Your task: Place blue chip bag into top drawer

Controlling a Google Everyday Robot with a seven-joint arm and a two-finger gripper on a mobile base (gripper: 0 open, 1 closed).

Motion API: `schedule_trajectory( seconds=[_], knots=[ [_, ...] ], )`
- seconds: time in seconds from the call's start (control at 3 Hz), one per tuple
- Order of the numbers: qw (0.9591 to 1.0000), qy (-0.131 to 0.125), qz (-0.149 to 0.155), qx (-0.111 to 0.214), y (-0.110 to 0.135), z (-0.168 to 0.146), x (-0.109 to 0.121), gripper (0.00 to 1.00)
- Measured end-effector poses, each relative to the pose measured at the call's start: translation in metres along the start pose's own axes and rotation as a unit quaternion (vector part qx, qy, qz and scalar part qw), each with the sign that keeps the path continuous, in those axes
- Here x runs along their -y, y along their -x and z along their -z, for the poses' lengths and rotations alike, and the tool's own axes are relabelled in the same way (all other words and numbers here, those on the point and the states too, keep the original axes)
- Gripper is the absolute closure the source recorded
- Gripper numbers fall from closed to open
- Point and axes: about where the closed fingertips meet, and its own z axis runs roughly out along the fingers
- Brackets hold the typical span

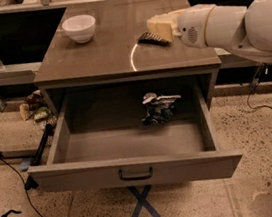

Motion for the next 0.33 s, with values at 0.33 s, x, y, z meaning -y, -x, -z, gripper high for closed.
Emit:
schedule_trajectory(
  seconds=[0.33],
  knots=[
    [1.0, -0.001, 0.0, 0.007, 0.0072, 0.0002, 0.002, 0.73]
  ],
)
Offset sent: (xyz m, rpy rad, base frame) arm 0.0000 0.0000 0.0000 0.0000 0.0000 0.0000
